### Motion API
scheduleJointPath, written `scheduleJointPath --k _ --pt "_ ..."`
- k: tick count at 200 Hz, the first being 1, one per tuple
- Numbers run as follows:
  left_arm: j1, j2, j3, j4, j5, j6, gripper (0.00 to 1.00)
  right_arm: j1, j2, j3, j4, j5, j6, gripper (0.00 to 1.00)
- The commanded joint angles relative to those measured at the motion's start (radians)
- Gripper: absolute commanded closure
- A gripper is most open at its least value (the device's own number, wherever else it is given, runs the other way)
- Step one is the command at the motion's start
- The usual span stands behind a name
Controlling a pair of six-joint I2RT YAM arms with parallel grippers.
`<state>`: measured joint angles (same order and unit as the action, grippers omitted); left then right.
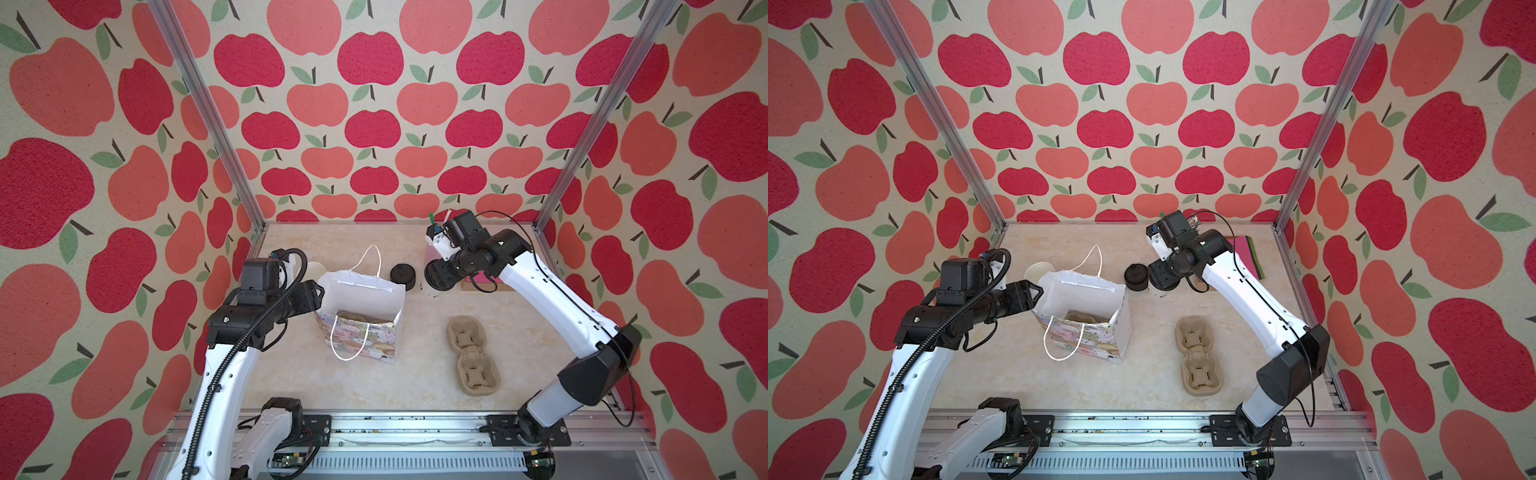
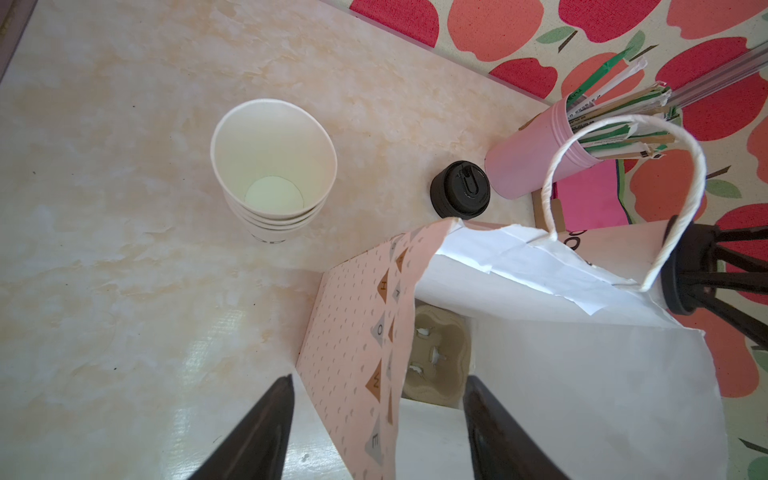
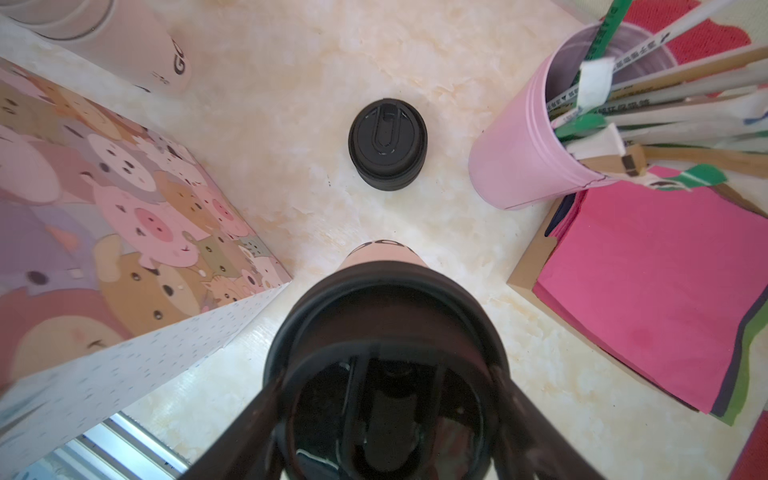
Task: Pack a coffee takeout order
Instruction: Pick up the coffee cup from the center of the table, then place the coffee cup in the cup tray.
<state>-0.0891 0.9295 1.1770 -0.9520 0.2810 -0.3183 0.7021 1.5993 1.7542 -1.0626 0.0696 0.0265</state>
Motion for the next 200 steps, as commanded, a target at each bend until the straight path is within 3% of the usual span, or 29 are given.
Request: scheduleJointPath --k 1,80,145,200 --pt "0.006 0.0 -0.017 0.01 -0.024 0.016 0.41 0.021 -0.049 0.077 -0.04 -0.04 -0.01 0.39" --pt "0.006 0.027 -0.032 0.053 -0.002 0.007 0.77 0.132 -0.026 0.339 -0.135 -0.083 -0.056 0.4" --pt "0.007 0.035 -0.04 0.066 0.015 0.002 1.0 0.249 0.038 0.529 -0.195 -0.088 -0.083 0.41" --pt "0.006 0.034 -0.043 0.073 0.03 0.002 1.0 0.329 0.098 0.601 -0.201 -0.147 -0.083 0.41"
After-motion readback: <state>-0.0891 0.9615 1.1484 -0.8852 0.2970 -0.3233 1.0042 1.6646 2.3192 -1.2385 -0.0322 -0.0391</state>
